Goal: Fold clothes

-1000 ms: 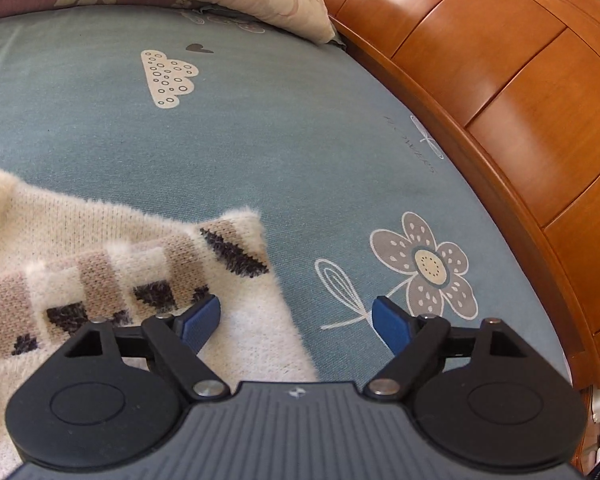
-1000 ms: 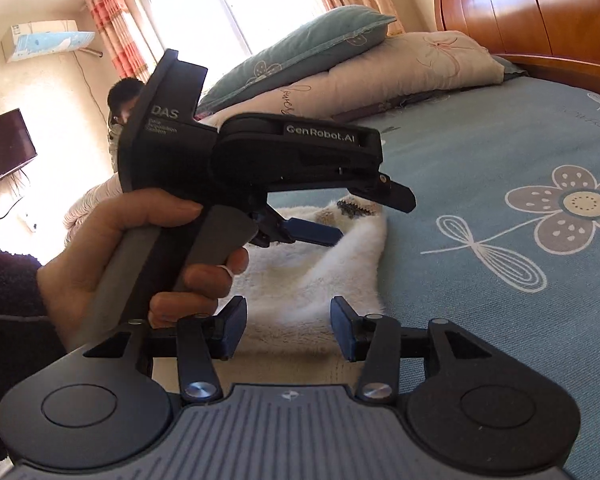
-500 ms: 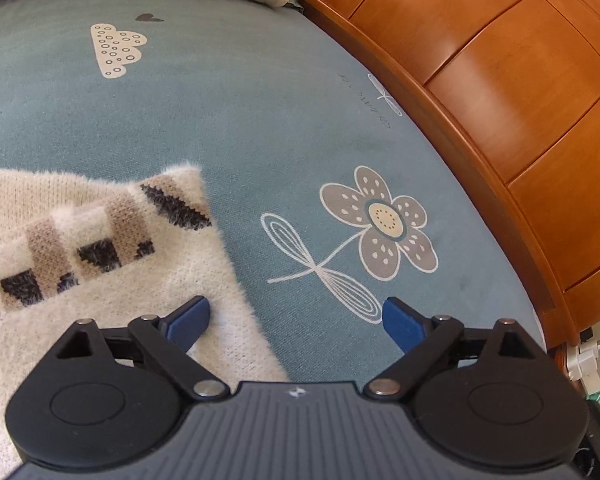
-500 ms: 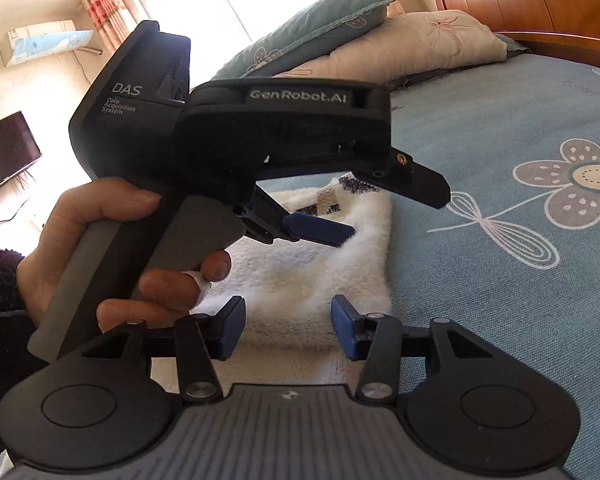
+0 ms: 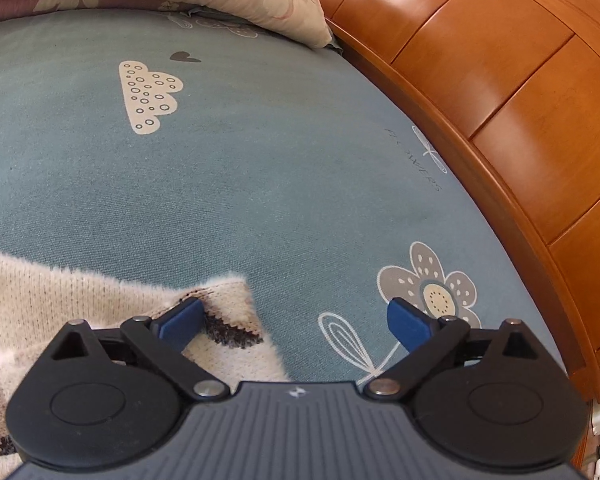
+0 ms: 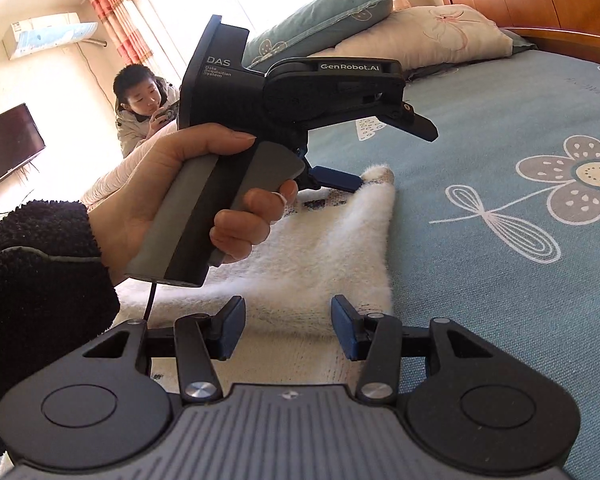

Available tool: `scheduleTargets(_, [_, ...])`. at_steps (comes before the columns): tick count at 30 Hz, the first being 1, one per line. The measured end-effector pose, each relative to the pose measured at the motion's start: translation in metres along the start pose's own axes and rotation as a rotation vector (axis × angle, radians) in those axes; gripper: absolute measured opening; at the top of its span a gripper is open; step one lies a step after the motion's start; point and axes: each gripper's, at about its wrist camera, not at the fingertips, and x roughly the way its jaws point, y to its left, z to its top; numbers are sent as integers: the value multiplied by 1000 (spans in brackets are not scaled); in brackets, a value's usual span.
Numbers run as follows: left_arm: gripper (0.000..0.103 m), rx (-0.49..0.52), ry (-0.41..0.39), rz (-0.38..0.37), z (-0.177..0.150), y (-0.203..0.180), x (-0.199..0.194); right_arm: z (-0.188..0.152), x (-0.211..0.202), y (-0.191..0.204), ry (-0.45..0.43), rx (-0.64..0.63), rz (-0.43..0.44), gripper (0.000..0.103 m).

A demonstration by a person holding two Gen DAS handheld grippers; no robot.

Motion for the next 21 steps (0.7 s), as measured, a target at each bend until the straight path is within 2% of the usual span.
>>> scheduleTargets(4, [97, 35, 8, -50, -8, -10, -20, 1, -3, 2, 1, 3, -3, 52])
scheduleTargets(10, [98, 24, 67, -218, -38, -14, -42, -1, -3, 0, 1, 14, 1, 52])
scheduleTargets(12, [98, 41, 93, -209, -47, -18, -36, -1, -3, 0, 1, 14, -1, 52])
scheduleTargets(16, [99, 129, 98, -126, -56, -31, -23, 1, -1, 1, 4, 7, -9, 52])
scheduleTargets(18, [99, 121, 106, -129, -53, -34, -29, 1, -1, 2, 6, 5, -11, 52])
scheduleTargets(21, [99, 68, 103, -211, -50, -26, -44, 0, -2, 0, 11, -1, -4, 52])
